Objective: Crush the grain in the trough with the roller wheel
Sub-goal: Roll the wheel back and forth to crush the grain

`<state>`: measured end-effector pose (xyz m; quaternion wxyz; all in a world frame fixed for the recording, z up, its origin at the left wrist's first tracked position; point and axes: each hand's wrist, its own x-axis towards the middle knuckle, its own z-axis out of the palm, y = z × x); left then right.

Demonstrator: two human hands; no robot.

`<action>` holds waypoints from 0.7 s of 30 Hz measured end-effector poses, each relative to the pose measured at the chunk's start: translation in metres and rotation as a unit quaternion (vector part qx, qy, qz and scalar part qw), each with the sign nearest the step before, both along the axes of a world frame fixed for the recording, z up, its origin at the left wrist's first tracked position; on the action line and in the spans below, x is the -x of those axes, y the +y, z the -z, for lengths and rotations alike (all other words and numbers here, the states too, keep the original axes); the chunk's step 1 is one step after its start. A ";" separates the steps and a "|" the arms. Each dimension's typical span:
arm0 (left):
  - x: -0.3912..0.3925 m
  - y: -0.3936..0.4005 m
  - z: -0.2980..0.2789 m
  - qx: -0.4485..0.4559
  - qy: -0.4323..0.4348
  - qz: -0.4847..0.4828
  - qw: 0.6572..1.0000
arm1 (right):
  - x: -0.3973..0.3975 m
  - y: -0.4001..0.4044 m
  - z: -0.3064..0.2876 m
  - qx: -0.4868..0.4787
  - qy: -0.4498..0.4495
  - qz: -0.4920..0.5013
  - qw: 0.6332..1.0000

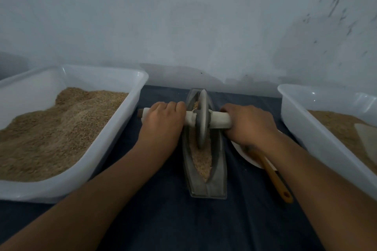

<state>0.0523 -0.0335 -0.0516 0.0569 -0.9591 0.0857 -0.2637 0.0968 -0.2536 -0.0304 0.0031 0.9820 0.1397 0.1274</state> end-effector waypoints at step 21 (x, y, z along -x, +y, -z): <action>-0.027 -0.005 -0.005 -0.014 -0.024 -0.025 0.999 | -0.031 0.002 -0.011 -0.010 0.079 0.006 0.997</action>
